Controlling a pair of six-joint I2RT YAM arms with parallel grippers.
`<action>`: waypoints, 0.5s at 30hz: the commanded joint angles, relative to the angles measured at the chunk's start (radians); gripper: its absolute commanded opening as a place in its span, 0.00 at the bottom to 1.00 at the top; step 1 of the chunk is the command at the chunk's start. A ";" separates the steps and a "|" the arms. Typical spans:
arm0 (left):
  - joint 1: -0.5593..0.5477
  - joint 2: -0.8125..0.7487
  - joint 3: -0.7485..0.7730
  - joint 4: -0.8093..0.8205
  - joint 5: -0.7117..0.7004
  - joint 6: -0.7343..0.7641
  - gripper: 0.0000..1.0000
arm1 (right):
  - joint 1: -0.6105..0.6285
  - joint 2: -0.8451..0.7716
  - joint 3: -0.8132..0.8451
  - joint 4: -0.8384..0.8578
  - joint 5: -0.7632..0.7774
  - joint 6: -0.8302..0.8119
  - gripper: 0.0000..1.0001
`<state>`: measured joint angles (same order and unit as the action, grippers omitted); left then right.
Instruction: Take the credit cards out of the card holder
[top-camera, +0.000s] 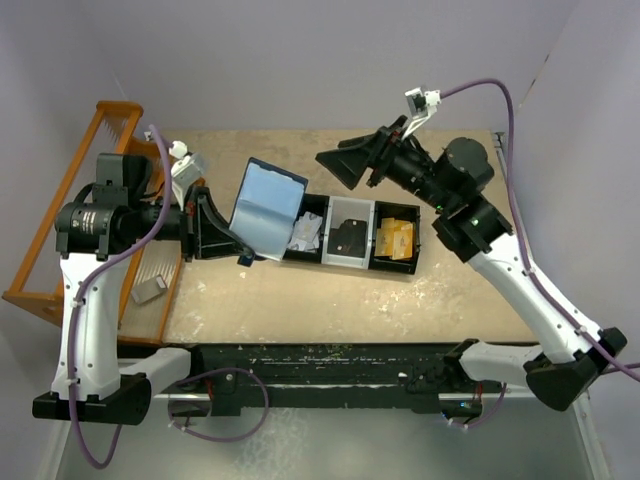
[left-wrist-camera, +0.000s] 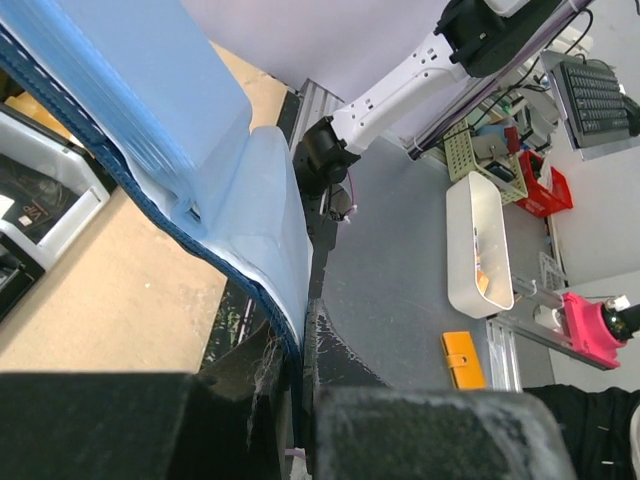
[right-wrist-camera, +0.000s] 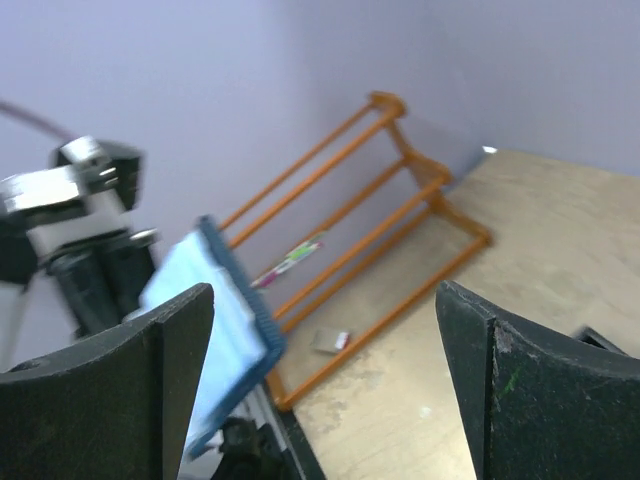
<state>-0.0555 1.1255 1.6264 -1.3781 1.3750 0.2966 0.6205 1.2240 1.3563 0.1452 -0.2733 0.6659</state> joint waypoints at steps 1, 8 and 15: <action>-0.003 -0.014 0.056 -0.022 0.056 0.093 0.00 | -0.001 0.029 0.055 0.028 -0.326 -0.035 0.93; -0.003 -0.029 0.073 -0.102 0.022 0.241 0.00 | 0.008 0.045 0.036 0.117 -0.511 0.027 0.92; -0.004 -0.026 0.065 -0.167 -0.006 0.369 0.00 | 0.023 0.088 0.076 0.170 -0.665 0.072 0.71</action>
<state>-0.0555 1.1046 1.6672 -1.5082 1.3567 0.5446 0.6315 1.3136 1.3857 0.2031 -0.8024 0.6930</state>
